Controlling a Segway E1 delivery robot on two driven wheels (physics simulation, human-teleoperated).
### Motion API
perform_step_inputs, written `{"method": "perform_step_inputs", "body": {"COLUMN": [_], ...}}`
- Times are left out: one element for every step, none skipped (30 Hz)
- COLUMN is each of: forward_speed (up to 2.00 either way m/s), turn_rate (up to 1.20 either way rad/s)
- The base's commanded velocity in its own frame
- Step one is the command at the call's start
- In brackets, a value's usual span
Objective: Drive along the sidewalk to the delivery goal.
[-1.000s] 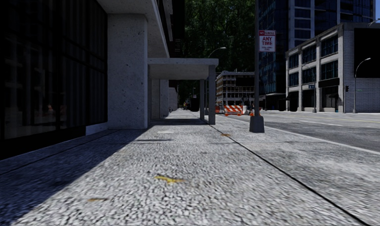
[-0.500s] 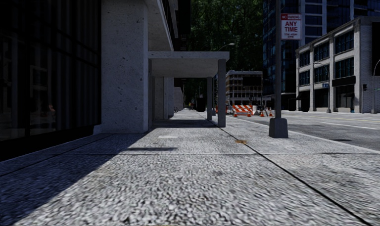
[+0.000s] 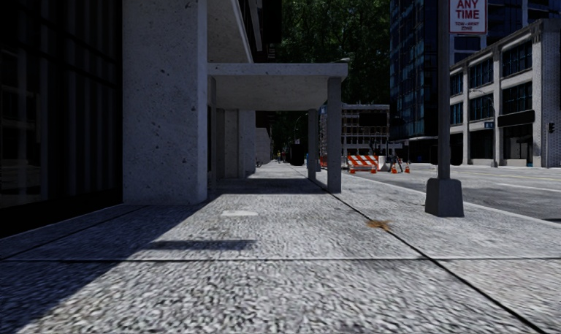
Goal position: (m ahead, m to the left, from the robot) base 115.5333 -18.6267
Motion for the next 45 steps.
{"method": "perform_step_inputs", "body": {"forward_speed": [2.00,2.00,2.00,2.00,2.00,2.00,2.00,2.00,2.00,2.00,2.00,2.00,2.00,2.00,2.00,2.00,2.00,2.00,2.00,2.00,2.00,2.00,2.00,2.00,2.00,2.00,2.00,2.00,2.00,2.00,2.00,2.00,2.00,2.00,2.00,2.00,2.00,2.00,2.00,2.00,2.00,2.00,2.00,2.00,2.00], "turn_rate": [0.00,0.00,0.00,0.00,0.00,0.00,0.00,0.00,0.00,0.00,0.00,0.00,0.00,0.00,0.00,0.00,0.00,0.00,0.00,0.00,0.00,0.00,0.00,0.00,0.00,0.00,0.00,0.00,0.00,0.00,0.00,0.00,0.00,0.00,0.00,0.00,0.00,0.00,0.00,0.00,0.00,0.00,0.00,0.00,0.00]}}
